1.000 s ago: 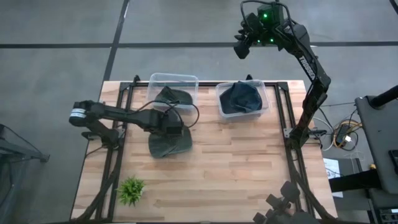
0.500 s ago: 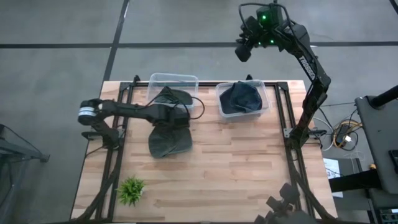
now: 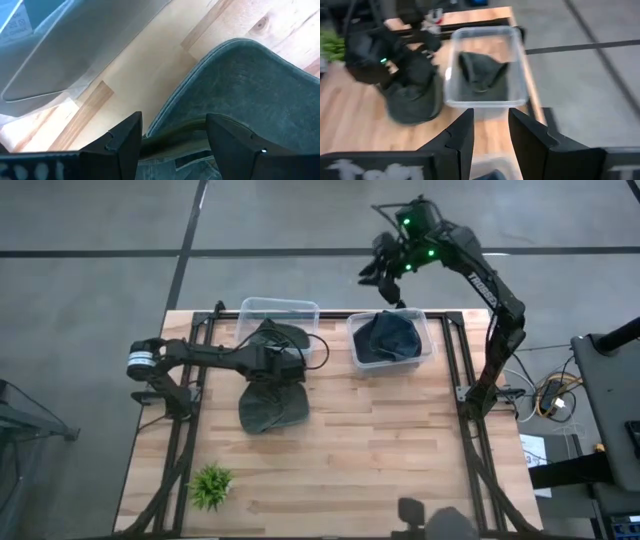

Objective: Pick & Place hat
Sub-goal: Put the green cap into the left transparent bin

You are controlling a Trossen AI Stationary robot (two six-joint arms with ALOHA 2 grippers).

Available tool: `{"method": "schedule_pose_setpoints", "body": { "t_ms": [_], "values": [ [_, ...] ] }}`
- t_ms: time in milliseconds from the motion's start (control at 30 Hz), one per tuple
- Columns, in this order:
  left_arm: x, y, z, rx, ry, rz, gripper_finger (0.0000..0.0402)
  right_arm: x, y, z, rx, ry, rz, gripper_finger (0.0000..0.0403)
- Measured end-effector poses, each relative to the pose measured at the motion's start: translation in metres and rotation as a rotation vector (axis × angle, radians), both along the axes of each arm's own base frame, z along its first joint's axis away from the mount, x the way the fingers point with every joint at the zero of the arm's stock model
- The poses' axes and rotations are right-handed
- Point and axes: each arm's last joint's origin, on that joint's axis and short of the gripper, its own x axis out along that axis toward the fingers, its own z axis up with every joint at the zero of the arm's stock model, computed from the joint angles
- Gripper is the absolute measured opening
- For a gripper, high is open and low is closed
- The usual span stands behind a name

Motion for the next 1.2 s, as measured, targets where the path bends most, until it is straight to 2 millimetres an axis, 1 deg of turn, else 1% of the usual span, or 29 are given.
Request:
{"method": "schedule_pose_setpoints", "body": {
  "t_ms": [133,233,400,500,600,667,833,967,1100,1200],
  "values": [
    [-0.001,0.000,-0.001,0.000,0.004,0.000,0.0211,0.005,-0.004,-0.023,0.052,0.013,0.045,0.0116],
    [-0.003,0.001,-0.005,-0.002,0.020,0.005,0.0211,0.001,0.000,-0.028,0.041,-0.008,0.037,0.0116],
    [-0.007,0.002,-0.010,-0.006,0.045,0.011,0.0211,-0.025,0.019,-0.019,-0.048,-0.076,-0.019,0.0116],
    [-0.007,0.004,-0.010,0.000,0.047,0.010,0.0211,-0.045,0.037,-0.016,-0.091,-0.118,-0.042,0.0116],
    [-0.007,0.007,-0.009,0.005,0.061,-0.020,0.0211,-0.064,0.055,-0.021,-0.120,-0.151,-0.080,0.0116],
    [-0.008,0.009,-0.009,0.008,0.072,-0.045,0.0211,-0.072,0.063,-0.030,-0.116,-0.177,-0.100,0.0116],
    [-0.009,0.012,-0.010,0.010,0.090,-0.084,0.0211,-0.090,0.080,-0.044,-0.091,-0.270,-0.153,0.0116],
    [-0.009,0.014,-0.010,0.007,0.096,-0.101,0.0211,-0.098,0.088,-0.054,-0.065,-0.285,-0.196,0.0116],
    [-0.009,0.013,-0.012,-0.031,0.081,-0.110,0.0211,-0.105,0.094,-0.052,-0.065,-0.304,-0.209,0.0116],
    [-0.010,0.012,-0.020,-0.056,0.080,-0.107,0.0211,-0.108,0.097,-0.050,-0.063,-0.312,-0.213,0.0114]
  ]
}}
